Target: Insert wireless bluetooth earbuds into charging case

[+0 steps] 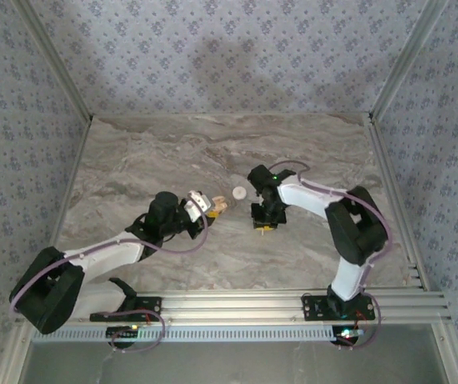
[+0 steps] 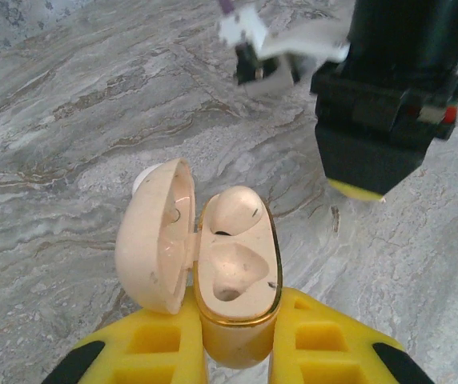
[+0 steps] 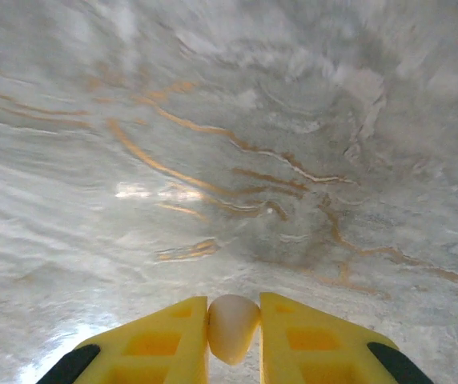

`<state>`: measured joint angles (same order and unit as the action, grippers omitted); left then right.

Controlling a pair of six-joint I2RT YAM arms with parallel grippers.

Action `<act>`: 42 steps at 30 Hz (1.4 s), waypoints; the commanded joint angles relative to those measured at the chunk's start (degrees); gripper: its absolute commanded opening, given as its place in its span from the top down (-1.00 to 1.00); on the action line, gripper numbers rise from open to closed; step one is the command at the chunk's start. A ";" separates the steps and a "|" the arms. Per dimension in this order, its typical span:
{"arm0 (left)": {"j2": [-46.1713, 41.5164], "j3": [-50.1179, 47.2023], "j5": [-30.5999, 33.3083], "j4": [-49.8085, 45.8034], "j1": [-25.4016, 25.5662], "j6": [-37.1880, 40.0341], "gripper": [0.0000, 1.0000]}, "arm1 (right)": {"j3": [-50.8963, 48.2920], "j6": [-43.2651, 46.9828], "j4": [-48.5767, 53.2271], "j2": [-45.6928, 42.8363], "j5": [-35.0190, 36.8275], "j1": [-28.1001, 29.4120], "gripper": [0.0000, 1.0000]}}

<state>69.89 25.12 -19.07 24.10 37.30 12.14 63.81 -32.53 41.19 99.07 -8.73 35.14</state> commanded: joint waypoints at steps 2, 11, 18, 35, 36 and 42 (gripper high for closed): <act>1.90 0.88 -3.44 5.94 0.23 -2.00 0.78 | -4.87 1.37 -12.59 -10.51 2.10 0.11 0.56; 5.95 3.01 -7.58 11.34 0.74 -4.27 0.78 | -14.24 7.48 -29.92 -29.23 2.01 0.16 0.57; 7.38 5.10 -9.38 13.04 1.53 -5.41 0.78 | -15.12 13.95 -38.67 -33.93 -1.81 2.89 0.56; 3.36 6.52 -10.12 12.56 1.68 -7.15 0.78 | -11.98 19.37 -42.19 -28.56 -3.20 9.28 0.56; 2.97 6.61 -10.11 12.51 1.68 -7.37 0.78 | -12.01 19.37 -42.46 -28.36 -3.45 9.38 0.56; 2.18 7.20 -9.76 11.70 1.71 -7.46 0.78 | -11.94 19.67 -43.47 -27.99 -4.28 9.69 0.56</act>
<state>73.69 30.28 -27.86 34.68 38.44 5.28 49.89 -14.00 -0.58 70.87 -11.81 44.42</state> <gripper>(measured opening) 0.186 0.221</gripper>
